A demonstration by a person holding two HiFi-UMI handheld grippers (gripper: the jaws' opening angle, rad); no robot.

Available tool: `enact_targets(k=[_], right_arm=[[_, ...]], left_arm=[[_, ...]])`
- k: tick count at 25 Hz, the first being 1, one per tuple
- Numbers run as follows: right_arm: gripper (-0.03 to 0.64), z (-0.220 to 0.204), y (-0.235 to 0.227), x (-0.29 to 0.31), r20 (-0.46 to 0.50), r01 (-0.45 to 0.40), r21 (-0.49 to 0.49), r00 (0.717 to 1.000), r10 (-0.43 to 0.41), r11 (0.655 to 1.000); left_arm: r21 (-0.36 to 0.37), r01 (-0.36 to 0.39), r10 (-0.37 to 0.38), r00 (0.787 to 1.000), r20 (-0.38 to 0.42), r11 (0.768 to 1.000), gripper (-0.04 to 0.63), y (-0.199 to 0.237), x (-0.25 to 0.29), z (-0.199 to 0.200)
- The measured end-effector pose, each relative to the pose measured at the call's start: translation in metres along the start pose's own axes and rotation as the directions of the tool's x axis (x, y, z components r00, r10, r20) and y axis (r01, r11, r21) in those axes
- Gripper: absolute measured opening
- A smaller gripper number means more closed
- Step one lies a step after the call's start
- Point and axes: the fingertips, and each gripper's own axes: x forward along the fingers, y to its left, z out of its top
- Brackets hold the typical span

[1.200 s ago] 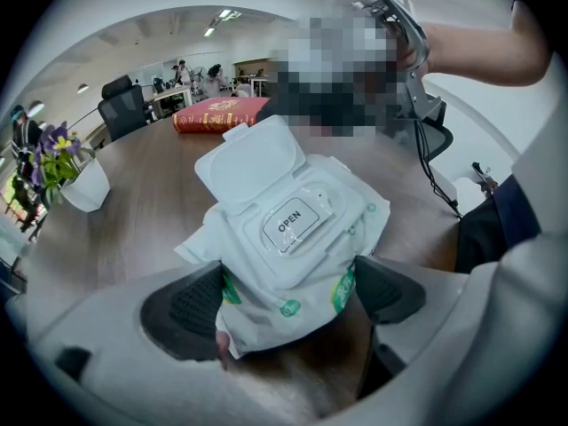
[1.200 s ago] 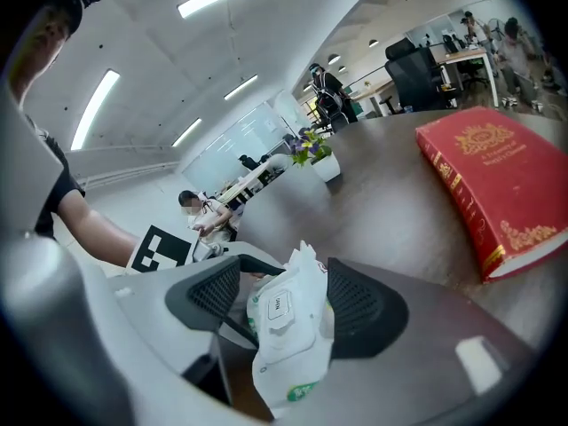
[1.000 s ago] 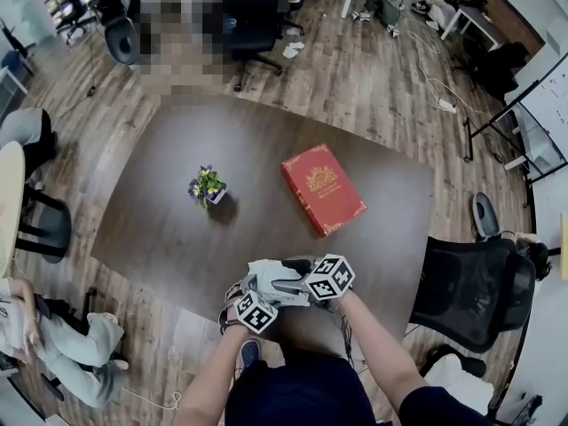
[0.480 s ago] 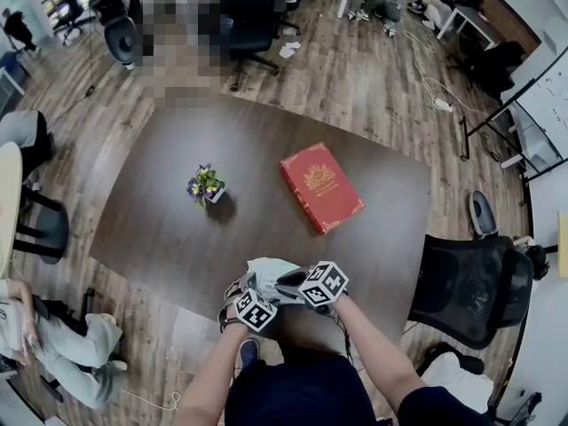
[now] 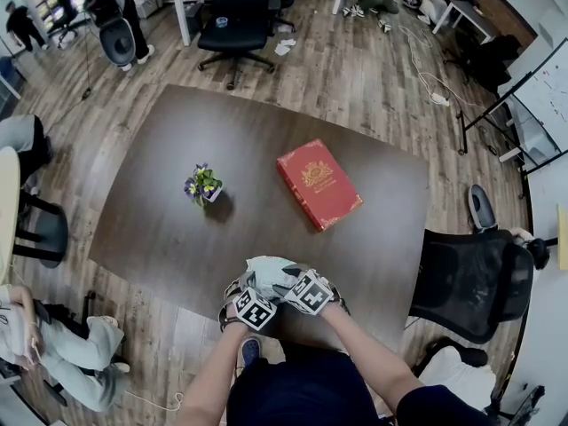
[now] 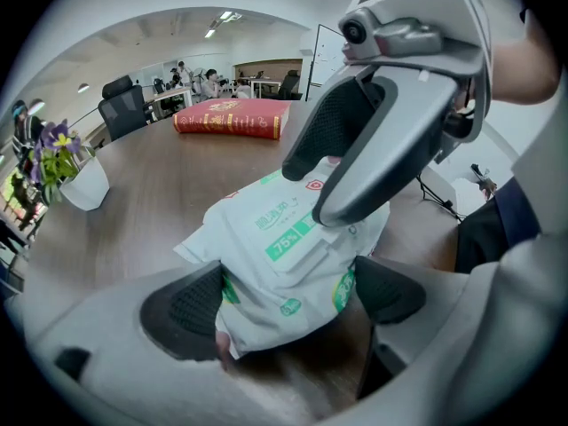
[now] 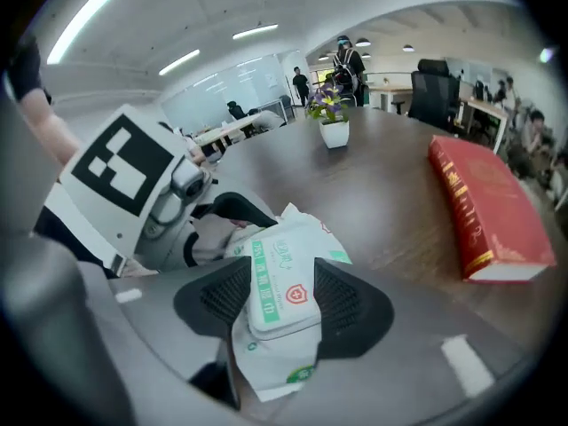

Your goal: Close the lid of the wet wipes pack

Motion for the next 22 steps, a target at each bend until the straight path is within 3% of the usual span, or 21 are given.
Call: enact_targets(k=[3, 8, 16, 22], right_arm=[[0.244, -0.001, 0.000, 0.000, -0.023, 0.058, -0.087, 0.998, -0.060, 0.995], [0.285, -0.009, -0.004, 0.006, -0.051, 0.119, -0.112, 0.991, -0.125, 0.987], [0.302, -0.012, -0.007, 0.013, -0.074, 0.118, -0.105, 0.989, -0.126, 0.988], [0.302, -0.013, -0.006, 0.012, -0.016, 0.142, -0.137, 0.989, -0.146, 0.980]], left_arm=[[-0.001, 0.002, -0.002, 1.000, 0.001, 1.000, 0.468, 0.000, -0.001, 0.000], [0.002, 0.002, -0.002, 1.000, 0.006, 1.000, 0.468, -0.001, -0.001, 0.000], [0.004, 0.001, -0.001, 1.000, 0.014, 1.000, 0.469, 0.000, -0.002, 0.001], [0.003, 0.004, -0.004, 1.000, 0.020, 1.000, 0.469, -0.002, 0.000, 0.000]])
